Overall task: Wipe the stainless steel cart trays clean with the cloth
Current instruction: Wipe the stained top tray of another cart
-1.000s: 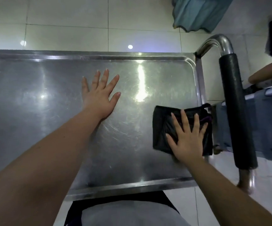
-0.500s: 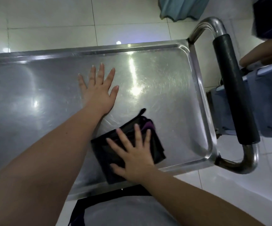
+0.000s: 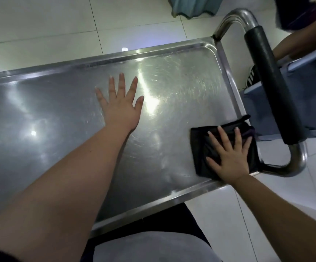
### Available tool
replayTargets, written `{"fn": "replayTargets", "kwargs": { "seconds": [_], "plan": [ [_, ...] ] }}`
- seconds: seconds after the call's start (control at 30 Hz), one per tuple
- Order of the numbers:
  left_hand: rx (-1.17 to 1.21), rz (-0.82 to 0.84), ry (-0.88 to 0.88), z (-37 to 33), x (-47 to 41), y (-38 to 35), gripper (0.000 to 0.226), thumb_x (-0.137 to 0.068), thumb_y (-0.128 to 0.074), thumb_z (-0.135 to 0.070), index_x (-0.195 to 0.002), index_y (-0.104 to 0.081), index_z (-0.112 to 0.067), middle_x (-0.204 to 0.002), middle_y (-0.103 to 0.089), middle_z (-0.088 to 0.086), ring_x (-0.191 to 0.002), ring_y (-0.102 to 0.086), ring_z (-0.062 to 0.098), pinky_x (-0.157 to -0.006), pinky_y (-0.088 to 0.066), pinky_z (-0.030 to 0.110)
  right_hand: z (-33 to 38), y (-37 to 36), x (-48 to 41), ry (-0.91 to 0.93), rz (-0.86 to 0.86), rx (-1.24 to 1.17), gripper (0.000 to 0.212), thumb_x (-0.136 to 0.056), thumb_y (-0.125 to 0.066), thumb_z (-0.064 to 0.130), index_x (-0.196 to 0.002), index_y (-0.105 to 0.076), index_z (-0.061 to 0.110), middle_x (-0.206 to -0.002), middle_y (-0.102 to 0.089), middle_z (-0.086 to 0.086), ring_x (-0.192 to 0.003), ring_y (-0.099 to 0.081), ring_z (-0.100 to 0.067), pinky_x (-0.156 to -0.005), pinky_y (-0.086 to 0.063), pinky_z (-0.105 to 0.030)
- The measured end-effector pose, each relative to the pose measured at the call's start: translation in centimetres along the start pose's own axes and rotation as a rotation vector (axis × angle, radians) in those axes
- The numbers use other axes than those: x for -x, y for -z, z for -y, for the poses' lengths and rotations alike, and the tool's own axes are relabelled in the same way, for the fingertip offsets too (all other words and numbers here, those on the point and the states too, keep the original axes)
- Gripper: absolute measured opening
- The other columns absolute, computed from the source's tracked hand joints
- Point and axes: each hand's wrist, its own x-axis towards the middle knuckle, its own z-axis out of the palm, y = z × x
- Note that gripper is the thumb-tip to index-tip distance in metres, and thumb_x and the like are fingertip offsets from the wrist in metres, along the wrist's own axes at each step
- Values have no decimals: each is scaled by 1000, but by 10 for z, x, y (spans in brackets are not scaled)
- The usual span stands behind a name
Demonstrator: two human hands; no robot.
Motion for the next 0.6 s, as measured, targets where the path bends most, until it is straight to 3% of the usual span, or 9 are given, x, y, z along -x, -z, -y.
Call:
{"fn": "replayTargets", "kwargs": {
  "seconds": [0.17,0.3,0.37,0.47,0.6],
  "plan": [
    [-4,40,-14,3,1,7,61,-99,-4,-61,-155,5,-39,-164,12,1,-149,17,29,-112,15,65,142,9,12,287,-116,-120,84,-77,-44,74,-152,-23,42,-163,-17,3,-144,-5,-53,-106,-1,-77],
    [50,181,-58,10,-4,18,62,-100,-13,-59,-154,9,-38,-163,20,2,-145,28,32,-105,26,60,264,11,28,517,-10,-139,87,-83,-38,74,-154,-2,40,-165,2,0,-143,11,-54,-105,10,-77],
    [110,227,-116,21,0,27,60,-103,-18,-52,-155,5,-36,-163,17,3,-146,27,32,-110,22,59,284,17,28,527,36,-120,85,-86,-34,73,-154,5,40,-164,10,1,-142,17,-52,-104,16,-74],
    [204,176,-191,46,32,40,54,-106,-25,-39,-157,-9,-31,-165,4,4,-149,16,31,-117,13,53,281,25,24,518,38,-110,78,-88,-28,72,-154,2,43,-165,7,4,-144,18,-47,-106,18,-72],
    [337,134,-214,85,105,51,50,-106,-34,-31,-155,-25,-26,-164,-10,5,-151,5,29,-119,6,49,263,45,18,513,-34,-239,60,-96,-34,59,-151,-28,38,-160,-26,6,-147,-13,-42,-113,-4,-69]
  ]
}}
